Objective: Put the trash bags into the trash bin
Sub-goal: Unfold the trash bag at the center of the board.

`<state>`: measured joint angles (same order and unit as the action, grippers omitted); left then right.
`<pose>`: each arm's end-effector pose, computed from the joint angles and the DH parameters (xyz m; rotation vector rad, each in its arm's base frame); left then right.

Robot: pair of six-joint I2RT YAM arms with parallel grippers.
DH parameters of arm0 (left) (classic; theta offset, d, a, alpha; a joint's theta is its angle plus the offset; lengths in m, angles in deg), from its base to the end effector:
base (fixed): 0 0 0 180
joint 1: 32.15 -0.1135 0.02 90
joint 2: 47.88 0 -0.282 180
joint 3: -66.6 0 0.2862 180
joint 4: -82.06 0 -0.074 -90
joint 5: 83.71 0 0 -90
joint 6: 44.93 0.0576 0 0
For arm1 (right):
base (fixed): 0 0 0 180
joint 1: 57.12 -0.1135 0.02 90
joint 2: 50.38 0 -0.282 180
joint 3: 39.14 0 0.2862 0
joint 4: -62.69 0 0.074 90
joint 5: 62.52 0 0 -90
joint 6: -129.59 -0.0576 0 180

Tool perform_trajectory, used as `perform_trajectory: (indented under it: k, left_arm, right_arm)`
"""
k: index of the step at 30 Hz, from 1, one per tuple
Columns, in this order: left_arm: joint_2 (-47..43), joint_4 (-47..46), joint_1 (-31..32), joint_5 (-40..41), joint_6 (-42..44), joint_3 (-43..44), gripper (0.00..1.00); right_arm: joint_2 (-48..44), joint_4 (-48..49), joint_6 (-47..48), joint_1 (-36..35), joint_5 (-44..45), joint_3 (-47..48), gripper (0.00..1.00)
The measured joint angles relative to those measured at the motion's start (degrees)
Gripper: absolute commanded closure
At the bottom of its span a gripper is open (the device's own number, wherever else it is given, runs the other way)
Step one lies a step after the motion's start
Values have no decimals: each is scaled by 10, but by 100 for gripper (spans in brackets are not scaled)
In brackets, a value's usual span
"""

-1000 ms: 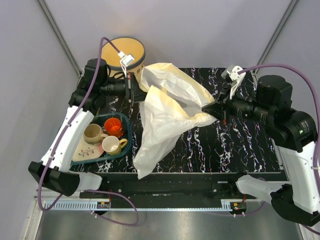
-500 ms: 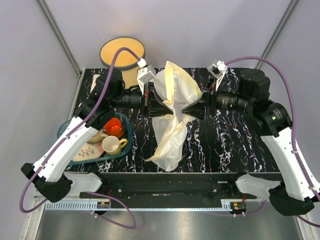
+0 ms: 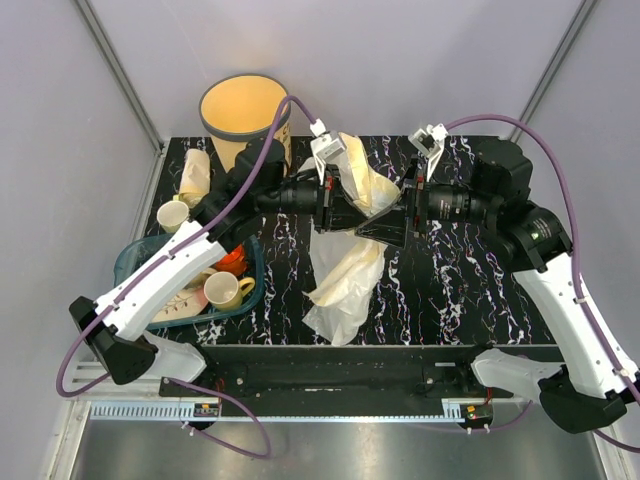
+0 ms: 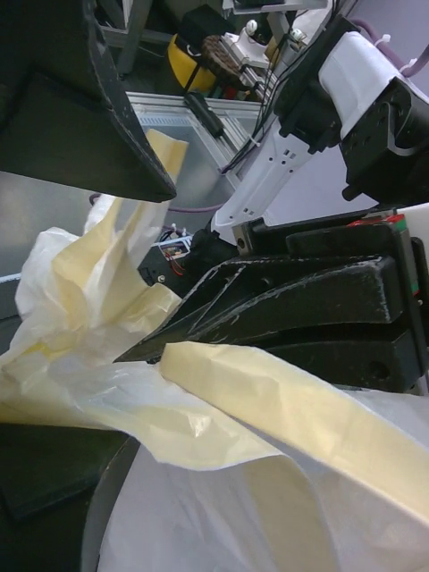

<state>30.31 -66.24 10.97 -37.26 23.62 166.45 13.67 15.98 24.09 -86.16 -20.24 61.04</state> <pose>0.2227 -0.2629 0.4750 0.9517 1.6922 -1.4462 0.1879 0.1531 0.5151 -0.8500 1.6726 1.2752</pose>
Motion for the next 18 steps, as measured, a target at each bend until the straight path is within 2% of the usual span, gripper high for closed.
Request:
perform_trajectory:
  k: [7, 9, 11, 12, 13, 15, 16, 17, 18]
  left_arm:
    - [6, -13, 7, 7, -11, 0, 100]
    - [6, -15, 7, 8, -12, 1, 100]
    - [6, -22, 7, 9, -15, 3, 100]
    - [6, -28, 7, 9, -17, 3, 100]
    - [6, -32, 7, 8, -20, 3, 100]
    - [6, -37, 6, 4, -27, 3, 100]
    - [5, -38, 4, 1, -30, 3, 96]
    - [4, -41, 3, 0, -31, 3, 86]
    - [3, -42, 2, -1, -31, 3, 75]
  right_arm:
    - [4, -19, 31, -3, 15, -5, 16]
    - [3, -27, 44, -5, 17, -12, 22]
    - [3, -37, 55, -6, 18, -20, 40]
    - [4, -43, 61, -7, 18, -23, 44]
    - [4, -48, 64, -7, 20, -24, 56]
    - [5, -57, 77, -7, 28, -25, 68]
    - [5, -61, 82, -6, 32, -24, 77]
    - [5, -65, 88, -6, 36, -24, 94]
    - [5, -70, 93, -6, 37, -24, 100]
